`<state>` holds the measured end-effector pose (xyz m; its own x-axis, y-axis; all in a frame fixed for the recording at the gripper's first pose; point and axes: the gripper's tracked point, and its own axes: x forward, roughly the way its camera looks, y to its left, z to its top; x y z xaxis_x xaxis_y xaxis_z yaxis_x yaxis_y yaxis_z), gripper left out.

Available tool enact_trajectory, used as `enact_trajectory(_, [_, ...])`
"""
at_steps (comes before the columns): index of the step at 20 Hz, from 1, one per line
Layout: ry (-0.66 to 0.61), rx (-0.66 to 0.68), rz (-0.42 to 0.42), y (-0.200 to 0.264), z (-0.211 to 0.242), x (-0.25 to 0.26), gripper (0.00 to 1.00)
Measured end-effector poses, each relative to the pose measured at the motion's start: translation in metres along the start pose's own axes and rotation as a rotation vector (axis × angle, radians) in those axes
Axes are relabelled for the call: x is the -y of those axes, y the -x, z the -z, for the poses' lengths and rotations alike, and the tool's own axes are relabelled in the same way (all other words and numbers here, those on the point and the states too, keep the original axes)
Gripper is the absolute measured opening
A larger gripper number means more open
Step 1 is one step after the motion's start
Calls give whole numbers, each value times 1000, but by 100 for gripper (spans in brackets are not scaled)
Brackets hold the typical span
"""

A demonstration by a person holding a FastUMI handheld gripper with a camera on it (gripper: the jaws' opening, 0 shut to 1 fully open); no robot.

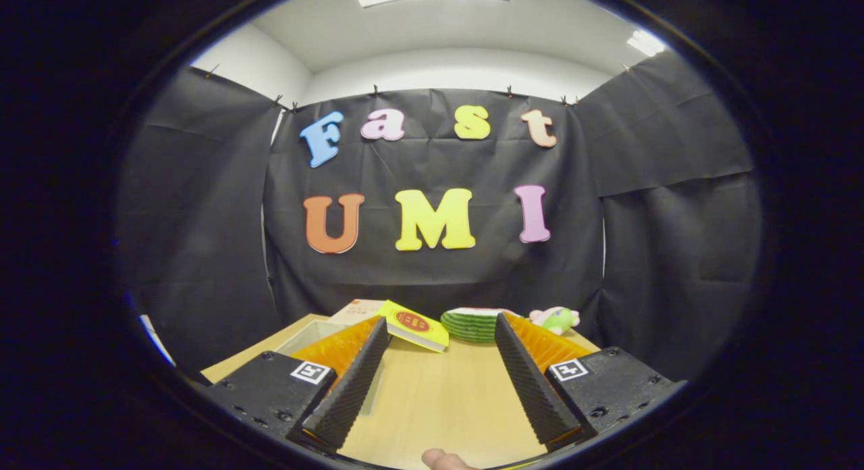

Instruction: Open the storage box then place both shoes into the box .Put the left shoe in first, then the right shoe, with the right side of both shoes facing outward in a uniform manner.

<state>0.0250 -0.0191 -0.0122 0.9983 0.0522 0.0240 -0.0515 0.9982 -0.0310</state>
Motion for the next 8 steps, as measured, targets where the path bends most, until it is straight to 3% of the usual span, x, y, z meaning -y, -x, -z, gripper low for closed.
enact_trajectory(8, [-25, -16, -20, 13, -1, -4, 100])
